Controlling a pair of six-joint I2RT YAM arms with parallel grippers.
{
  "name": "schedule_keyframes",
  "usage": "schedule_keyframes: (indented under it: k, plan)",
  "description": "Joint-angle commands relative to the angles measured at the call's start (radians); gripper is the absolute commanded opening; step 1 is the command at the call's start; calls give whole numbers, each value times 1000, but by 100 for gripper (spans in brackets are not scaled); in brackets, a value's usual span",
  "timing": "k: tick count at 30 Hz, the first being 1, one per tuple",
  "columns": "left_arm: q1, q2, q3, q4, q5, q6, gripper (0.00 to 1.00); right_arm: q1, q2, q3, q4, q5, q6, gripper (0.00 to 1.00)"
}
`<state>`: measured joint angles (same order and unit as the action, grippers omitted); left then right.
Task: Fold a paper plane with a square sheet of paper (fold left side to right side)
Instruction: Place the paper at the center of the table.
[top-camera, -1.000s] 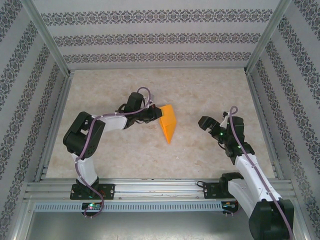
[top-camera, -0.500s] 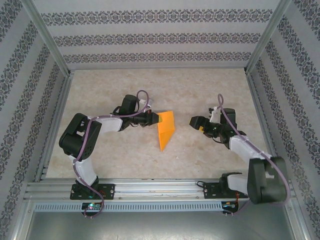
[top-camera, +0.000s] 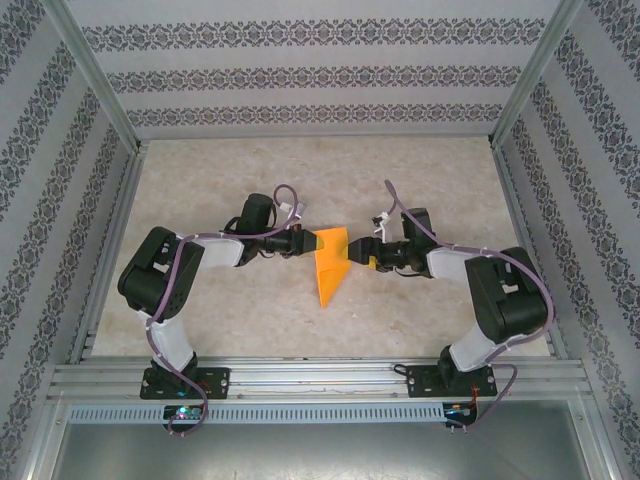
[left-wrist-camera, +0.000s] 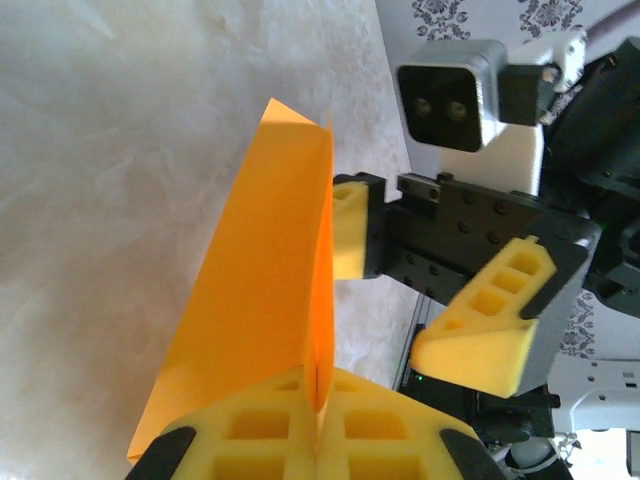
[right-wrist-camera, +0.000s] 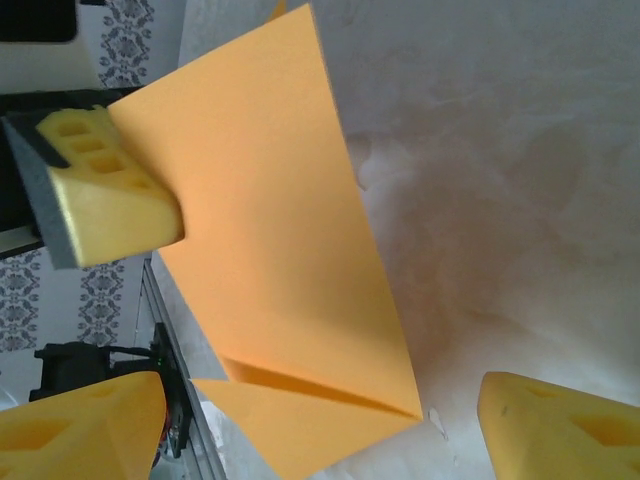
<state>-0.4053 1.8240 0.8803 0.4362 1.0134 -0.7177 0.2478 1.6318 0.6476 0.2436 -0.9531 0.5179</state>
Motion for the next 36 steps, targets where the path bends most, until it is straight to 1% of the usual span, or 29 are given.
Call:
schedule_keyframes:
  k: [1, 5, 9, 18, 29, 36]
  plan:
    - [7, 11, -7, 80, 33, -14, 0, 25, 54, 50, 82, -48, -5, 80]
    - [8, 23, -12, 102, 35, -27, 0, 37, 96, 78, 107, -50, 10, 78]
    - [7, 31, -12, 87, 23, -20, 0, 39, 111, 98, 109, -75, 17, 67]
    - [7, 44, -5, -3, -2, 38, 0, 13, 80, 113, 78, -71, 14, 57]
    - [8, 59, -18, 4, 7, 39, 0, -5, 95, 143, 54, -69, 3, 47]
    - [8, 73, -27, 2, 5, 44, 0, -2, 123, 162, 54, -62, 7, 35]
